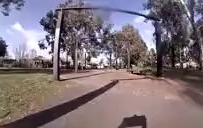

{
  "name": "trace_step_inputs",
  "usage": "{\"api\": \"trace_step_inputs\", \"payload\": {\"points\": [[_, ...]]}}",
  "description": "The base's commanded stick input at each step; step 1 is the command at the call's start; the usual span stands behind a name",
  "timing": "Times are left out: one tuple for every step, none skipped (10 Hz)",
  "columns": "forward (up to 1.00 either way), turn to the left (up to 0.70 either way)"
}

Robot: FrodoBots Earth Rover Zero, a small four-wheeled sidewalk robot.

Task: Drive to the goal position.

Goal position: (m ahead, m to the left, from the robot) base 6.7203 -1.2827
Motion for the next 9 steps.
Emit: {"api": "trace_step_inputs", "payload": {"points": [[1.00, 0.00], [1.00, 0.00], [1.00, 0.00], [1.00, 0.00], [1.00, 0.00], [1.00, 0.00], [1.00, 0.00], [1.00, 0.00], [1.00, 0.00]]}}
